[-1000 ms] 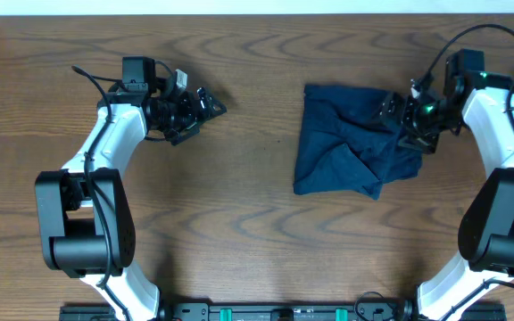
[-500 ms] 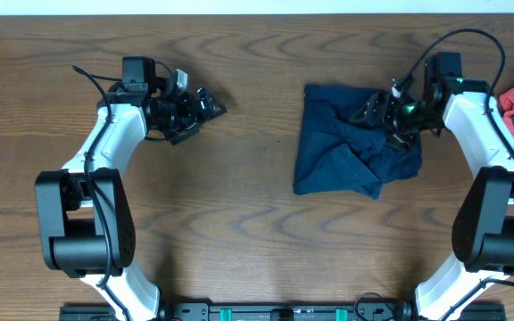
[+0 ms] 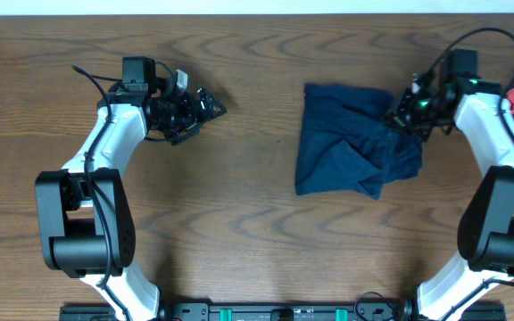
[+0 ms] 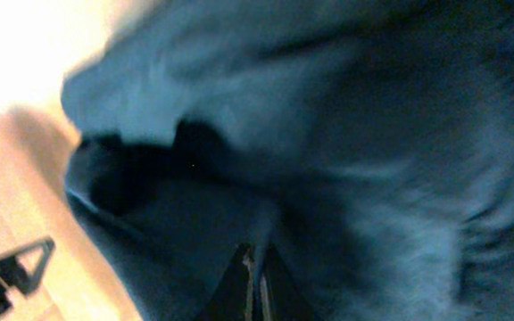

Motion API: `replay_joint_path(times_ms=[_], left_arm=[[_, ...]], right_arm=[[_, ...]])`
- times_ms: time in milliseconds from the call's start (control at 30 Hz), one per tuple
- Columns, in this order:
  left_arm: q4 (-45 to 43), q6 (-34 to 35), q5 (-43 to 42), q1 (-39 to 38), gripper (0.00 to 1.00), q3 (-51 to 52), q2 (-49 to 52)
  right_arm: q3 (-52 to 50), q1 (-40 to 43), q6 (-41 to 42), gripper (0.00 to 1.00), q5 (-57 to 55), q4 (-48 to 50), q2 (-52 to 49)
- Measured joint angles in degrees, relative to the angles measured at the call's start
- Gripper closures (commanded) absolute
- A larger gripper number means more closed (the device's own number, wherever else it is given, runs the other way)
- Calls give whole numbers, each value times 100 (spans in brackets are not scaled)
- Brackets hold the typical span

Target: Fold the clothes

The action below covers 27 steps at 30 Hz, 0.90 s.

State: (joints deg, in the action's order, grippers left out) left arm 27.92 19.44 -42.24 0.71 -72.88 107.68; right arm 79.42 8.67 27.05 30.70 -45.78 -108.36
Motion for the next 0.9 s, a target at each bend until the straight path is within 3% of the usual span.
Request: replay_joint_path(times_ms=[267,500,533,567,600,700,833,900], left_arm=[[87,0,0,0,2,0,0],[166,0,-173,0,2,0,0],[166,-2,-229,0,2,0,0],[168,0,-289,0,2,0,0],[168,0,-352,0,2,0,0],[177,0,-501,0,2,0,0],[168,0,-588,0,2,0,0],[168,-2,-595,0,2,0,0]], right_arm=[[0,664,160,99,-369,278,-2],[31,529,258,99,-850,374,-514],[35,476,286,80,-914,380,-658],[35,424,363,51,-986,387,-835],[35,365,385,14,-1025,413,-1036],[234,350,358,14,-800,446,-1147],[365,378,13,21,-695,177,-1154],[433,428,-103,1,-841,-199,-1143]])
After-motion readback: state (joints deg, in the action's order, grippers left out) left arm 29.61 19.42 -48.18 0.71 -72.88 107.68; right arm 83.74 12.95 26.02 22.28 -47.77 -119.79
